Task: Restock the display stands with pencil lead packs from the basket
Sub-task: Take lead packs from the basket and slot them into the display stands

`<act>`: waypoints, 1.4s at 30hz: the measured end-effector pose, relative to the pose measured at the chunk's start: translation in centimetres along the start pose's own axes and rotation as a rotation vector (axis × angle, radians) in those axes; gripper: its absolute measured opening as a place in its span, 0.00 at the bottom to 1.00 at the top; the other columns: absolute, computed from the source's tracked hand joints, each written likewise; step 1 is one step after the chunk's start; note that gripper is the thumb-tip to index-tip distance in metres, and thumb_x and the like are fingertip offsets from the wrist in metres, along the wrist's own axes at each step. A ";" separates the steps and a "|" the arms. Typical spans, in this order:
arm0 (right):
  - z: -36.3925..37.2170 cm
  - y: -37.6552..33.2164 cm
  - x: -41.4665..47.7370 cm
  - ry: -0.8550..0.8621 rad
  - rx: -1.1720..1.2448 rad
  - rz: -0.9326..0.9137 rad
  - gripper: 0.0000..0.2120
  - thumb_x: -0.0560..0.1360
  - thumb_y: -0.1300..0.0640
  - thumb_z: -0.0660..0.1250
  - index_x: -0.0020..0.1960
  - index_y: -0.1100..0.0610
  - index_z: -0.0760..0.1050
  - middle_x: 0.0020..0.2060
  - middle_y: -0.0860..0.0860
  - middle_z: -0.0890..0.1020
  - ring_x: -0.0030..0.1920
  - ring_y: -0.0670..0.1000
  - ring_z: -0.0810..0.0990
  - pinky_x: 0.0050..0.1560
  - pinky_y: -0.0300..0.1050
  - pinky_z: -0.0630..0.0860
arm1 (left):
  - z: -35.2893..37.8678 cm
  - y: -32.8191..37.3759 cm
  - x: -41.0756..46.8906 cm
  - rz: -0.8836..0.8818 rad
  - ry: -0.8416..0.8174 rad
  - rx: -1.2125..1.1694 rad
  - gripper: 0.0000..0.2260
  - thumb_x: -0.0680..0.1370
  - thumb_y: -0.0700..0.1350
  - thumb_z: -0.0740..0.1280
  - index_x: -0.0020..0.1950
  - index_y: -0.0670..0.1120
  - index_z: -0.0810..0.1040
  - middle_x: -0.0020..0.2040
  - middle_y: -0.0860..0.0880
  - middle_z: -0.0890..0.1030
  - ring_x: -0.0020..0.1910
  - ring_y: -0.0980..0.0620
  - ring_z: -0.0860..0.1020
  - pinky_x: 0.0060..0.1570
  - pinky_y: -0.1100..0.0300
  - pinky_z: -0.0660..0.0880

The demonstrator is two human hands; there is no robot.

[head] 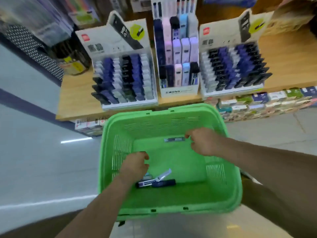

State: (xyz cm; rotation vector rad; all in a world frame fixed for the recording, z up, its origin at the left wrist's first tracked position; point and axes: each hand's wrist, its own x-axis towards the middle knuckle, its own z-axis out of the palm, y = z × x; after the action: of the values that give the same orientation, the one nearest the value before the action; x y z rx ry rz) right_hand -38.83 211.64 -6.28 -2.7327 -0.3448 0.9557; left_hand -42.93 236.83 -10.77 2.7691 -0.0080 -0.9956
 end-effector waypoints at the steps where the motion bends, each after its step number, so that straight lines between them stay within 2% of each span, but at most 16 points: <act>1: 1.6 -0.4 1.4 0.006 0.008 0.014 0.19 0.76 0.61 0.63 0.67 0.57 0.72 0.54 0.57 0.80 0.53 0.57 0.79 0.45 0.43 0.73 | 1.3 -0.8 0.4 -0.027 -0.045 0.023 0.15 0.77 0.47 0.67 0.64 0.48 0.75 0.58 0.46 0.81 0.54 0.48 0.79 0.56 0.58 0.74; 4: 6.4 -0.6 5.4 0.015 0.005 0.047 0.24 0.76 0.59 0.64 0.72 0.55 0.67 0.61 0.58 0.78 0.57 0.59 0.79 0.46 0.43 0.72 | 5.1 -2.3 2.0 -0.079 -0.118 0.047 0.18 0.80 0.49 0.61 0.66 0.40 0.68 0.57 0.40 0.79 0.55 0.43 0.79 0.54 0.54 0.75; 6: 8.7 -0.1 7.7 0.007 -0.009 0.052 0.28 0.76 0.60 0.65 0.74 0.56 0.63 0.66 0.59 0.74 0.61 0.59 0.77 0.55 0.45 0.74 | 6.9 -2.8 3.3 -0.097 -0.110 0.033 0.20 0.80 0.48 0.60 0.67 0.37 0.64 0.58 0.38 0.78 0.55 0.42 0.78 0.51 0.54 0.75; 8: 10.5 0.5 9.6 0.004 -0.042 0.049 0.30 0.75 0.60 0.65 0.75 0.56 0.60 0.68 0.59 0.71 0.65 0.60 0.73 0.61 0.51 0.75 | 7.8 -2.8 4.6 -0.133 -0.075 0.043 0.20 0.80 0.46 0.61 0.68 0.38 0.62 0.59 0.38 0.76 0.55 0.42 0.77 0.48 0.54 0.73; 13: 13.1 0.3 12.0 0.101 -0.190 0.087 0.24 0.76 0.61 0.64 0.71 0.54 0.64 0.65 0.56 0.72 0.65 0.57 0.72 0.56 0.54 0.74 | 9.1 -2.6 6.9 -0.086 -0.112 0.173 0.25 0.77 0.39 0.65 0.70 0.45 0.56 0.57 0.38 0.72 0.50 0.42 0.78 0.43 0.52 0.78; 15: 13.8 -0.2 12.4 0.080 -0.211 0.059 0.20 0.74 0.63 0.65 0.66 0.58 0.68 0.60 0.57 0.76 0.60 0.58 0.75 0.54 0.53 0.74 | 9.6 -2.6 7.5 -0.053 -0.078 0.108 0.25 0.76 0.36 0.66 0.67 0.47 0.58 0.54 0.41 0.73 0.47 0.42 0.79 0.44 0.52 0.80; 18: 14.9 -1.2 12.1 -0.052 -0.108 0.024 0.19 0.72 0.57 0.69 0.61 0.59 0.70 0.53 0.55 0.76 0.54 0.57 0.76 0.50 0.49 0.76 | 9.3 -2.9 7.9 -0.012 -0.072 -0.074 0.26 0.73 0.39 0.71 0.64 0.48 0.60 0.51 0.45 0.77 0.44 0.45 0.79 0.44 0.54 0.79; 21: 16.3 -2.4 11.2 -0.148 0.080 -0.076 0.06 0.76 0.60 0.63 0.52 0.59 0.73 0.45 0.55 0.76 0.51 0.58 0.77 0.43 0.44 0.68 | 8.5 -3.3 8.5 0.020 -0.165 -0.228 0.24 0.74 0.43 0.69 0.67 0.44 0.63 0.53 0.44 0.79 0.48 0.44 0.78 0.44 0.54 0.74; 24: 17.6 -3.8 9.9 -0.206 0.194 -0.173 0.06 0.78 0.60 0.62 0.51 0.61 0.77 0.51 0.60 0.80 0.53 0.58 0.78 0.41 0.44 0.63 | 8.2 -4.0 8.4 0.086 -0.272 -0.029 0.09 0.80 0.45 0.61 0.58 0.43 0.72 0.53 0.42 0.78 0.46 0.45 0.76 0.40 0.58 0.68; 26: 18.3 -4.7 9.0 -0.252 0.202 -0.226 0.08 0.78 0.58 0.64 0.53 0.60 0.78 0.53 0.60 0.81 0.54 0.59 0.78 0.44 0.46 0.67 | 8.7 -4.4 7.8 0.101 -0.340 0.076 0.05 0.80 0.43 0.60 0.51 0.45 0.74 0.48 0.43 0.77 0.40 0.50 0.72 0.35 0.58 0.64; 28: 18.9 -5.3 8.4 -0.360 0.145 -0.216 0.11 0.78 0.57 0.61 0.56 0.59 0.78 0.54 0.61 0.81 0.54 0.60 0.79 0.47 0.47 0.72 | 9.3 -4.6 7.4 0.066 -0.406 0.072 0.05 0.81 0.44 0.58 0.47 0.46 0.72 0.44 0.46 0.74 0.34 0.54 0.70 0.29 0.60 0.62; 30: 19.2 -5.7 8.3 -0.465 0.112 -0.190 0.12 0.79 0.56 0.60 0.56 0.60 0.77 0.53 0.61 0.80 0.53 0.60 0.79 0.43 0.45 0.71 | 9.8 -4.6 7.3 0.031 -0.485 0.031 0.07 0.81 0.45 0.58 0.50 0.45 0.74 0.44 0.47 0.74 0.34 0.56 0.71 0.29 0.61 0.63; 32: 19.0 -6.0 8.4 -0.565 0.136 -0.182 0.11 0.80 0.52 0.61 0.50 0.59 0.77 0.46 0.59 0.80 0.48 0.58 0.79 0.37 0.42 0.67 | 10.1 -4.4 7.3 0.042 -0.579 0.038 0.10 0.81 0.47 0.59 0.57 0.46 0.77 0.48 0.47 0.78 0.39 0.53 0.75 0.35 0.60 0.69; 35: 18.5 -6.0 8.8 -0.680 0.208 -0.159 0.14 0.79 0.47 0.64 0.39 0.53 0.72 0.35 0.51 0.75 0.41 0.54 0.74 0.32 0.42 0.64 | 10.0 -4.0 7.5 0.064 -0.670 0.140 0.13 0.75 0.48 0.66 0.58 0.47 0.78 0.51 0.47 0.80 0.43 0.49 0.78 0.42 0.57 0.74; 39: 18.0 -5.1 9.0 -0.739 0.261 -0.140 0.11 0.79 0.47 0.66 0.50 0.55 0.75 0.44 0.53 0.78 0.44 0.53 0.75 0.41 0.44 0.67 | 9.7 -4.2 7.7 0.076 -0.728 0.262 0.20 0.71 0.49 0.74 0.59 0.45 0.76 0.51 0.46 0.79 0.46 0.47 0.76 0.41 0.56 0.70; 42: 17.6 -4.6 8.7 -0.741 0.332 -0.101 0.09 0.79 0.47 0.66 0.48 0.52 0.73 0.45 0.52 0.78 0.44 0.52 0.75 0.42 0.43 0.68 | 9.8 -4.2 7.6 0.102 -0.691 0.253 0.17 0.71 0.50 0.74 0.56 0.46 0.77 0.47 0.47 0.78 0.43 0.47 0.76 0.40 0.56 0.71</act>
State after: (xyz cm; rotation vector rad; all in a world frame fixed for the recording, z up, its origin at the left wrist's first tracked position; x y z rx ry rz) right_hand -44.04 220.84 -23.39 -1.9646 -0.3899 1.7838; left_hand -43.48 238.65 -23.71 2.4336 -0.3927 -1.9708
